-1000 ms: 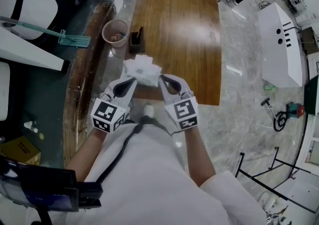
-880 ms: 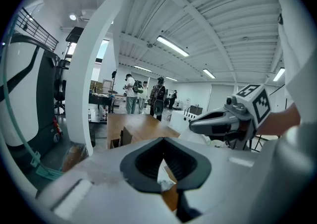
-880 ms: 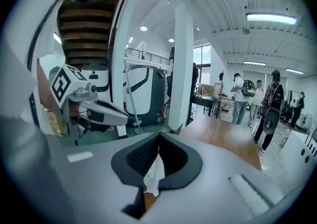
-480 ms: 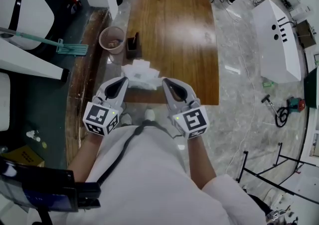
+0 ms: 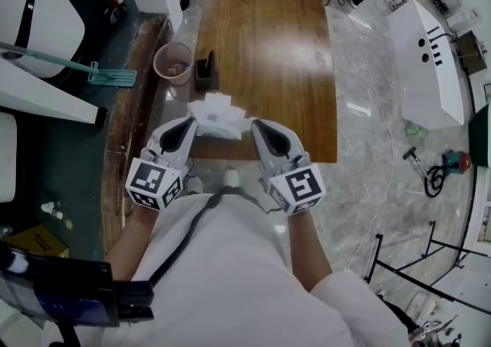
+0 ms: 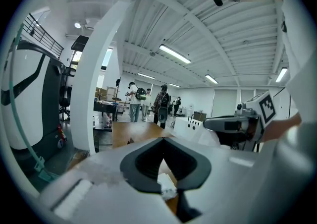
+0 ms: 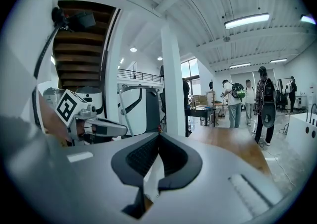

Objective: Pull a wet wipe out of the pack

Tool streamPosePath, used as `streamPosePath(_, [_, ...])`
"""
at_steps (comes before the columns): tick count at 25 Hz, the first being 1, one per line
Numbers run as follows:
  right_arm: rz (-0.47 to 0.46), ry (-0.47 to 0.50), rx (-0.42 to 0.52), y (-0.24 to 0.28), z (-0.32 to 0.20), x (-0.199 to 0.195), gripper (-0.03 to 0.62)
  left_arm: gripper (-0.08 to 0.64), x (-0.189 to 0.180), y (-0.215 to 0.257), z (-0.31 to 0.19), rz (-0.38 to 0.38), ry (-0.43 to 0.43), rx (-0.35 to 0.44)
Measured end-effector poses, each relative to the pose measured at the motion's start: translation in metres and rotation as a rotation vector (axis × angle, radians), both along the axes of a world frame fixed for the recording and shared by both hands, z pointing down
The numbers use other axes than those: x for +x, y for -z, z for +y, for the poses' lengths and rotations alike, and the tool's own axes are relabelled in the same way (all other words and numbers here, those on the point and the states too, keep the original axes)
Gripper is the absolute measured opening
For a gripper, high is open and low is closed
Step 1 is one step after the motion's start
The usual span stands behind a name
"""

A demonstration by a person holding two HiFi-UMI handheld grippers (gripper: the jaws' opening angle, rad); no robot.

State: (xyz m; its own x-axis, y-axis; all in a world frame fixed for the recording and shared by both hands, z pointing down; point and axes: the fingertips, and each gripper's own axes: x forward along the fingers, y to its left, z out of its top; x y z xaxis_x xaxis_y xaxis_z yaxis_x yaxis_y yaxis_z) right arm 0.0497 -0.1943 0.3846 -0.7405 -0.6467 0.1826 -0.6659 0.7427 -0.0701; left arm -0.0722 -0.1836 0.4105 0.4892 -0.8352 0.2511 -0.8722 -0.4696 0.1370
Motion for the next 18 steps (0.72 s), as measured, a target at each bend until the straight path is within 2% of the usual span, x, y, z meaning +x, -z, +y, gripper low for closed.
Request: streamPosePath(18, [-0.015,0.016,-0.003,0.0005,0.0003,0.0044,0.009,0.005,0.0061,-0.0011,0.0027,-0.002,0.009,-0.005])
